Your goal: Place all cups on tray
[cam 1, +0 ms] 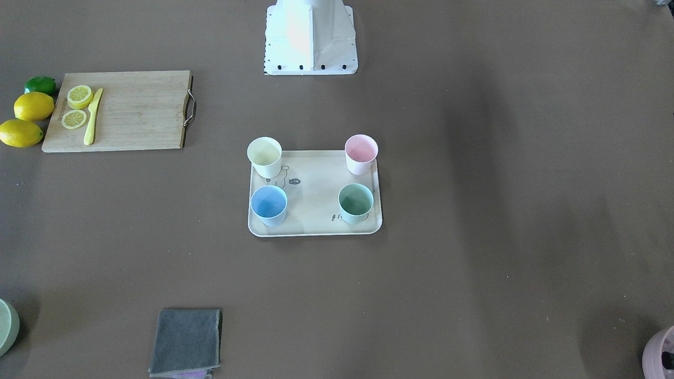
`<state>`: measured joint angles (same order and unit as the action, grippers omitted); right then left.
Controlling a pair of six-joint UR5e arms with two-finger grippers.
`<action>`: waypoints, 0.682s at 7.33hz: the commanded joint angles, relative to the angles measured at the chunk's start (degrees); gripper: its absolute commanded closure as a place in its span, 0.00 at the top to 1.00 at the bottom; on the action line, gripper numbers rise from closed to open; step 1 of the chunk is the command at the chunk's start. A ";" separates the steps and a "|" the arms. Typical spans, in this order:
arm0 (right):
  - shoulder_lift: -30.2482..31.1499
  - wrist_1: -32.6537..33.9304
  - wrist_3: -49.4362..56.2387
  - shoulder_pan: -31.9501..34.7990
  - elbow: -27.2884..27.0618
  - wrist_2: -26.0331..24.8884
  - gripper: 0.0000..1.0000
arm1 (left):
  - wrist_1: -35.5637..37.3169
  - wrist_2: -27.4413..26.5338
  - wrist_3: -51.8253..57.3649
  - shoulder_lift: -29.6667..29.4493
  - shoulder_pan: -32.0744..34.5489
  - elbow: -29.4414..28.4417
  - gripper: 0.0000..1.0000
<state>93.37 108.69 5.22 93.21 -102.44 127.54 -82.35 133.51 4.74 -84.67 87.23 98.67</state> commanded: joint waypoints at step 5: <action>-0.03 -0.05 -0.03 0.04 -0.48 0.25 1.00 | -0.35 -11.08 -0.08 -0.14 0.31 1.97 0.98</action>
<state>93.34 108.63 5.18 93.25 -102.86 127.72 -82.63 122.75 4.73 -84.89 87.61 100.52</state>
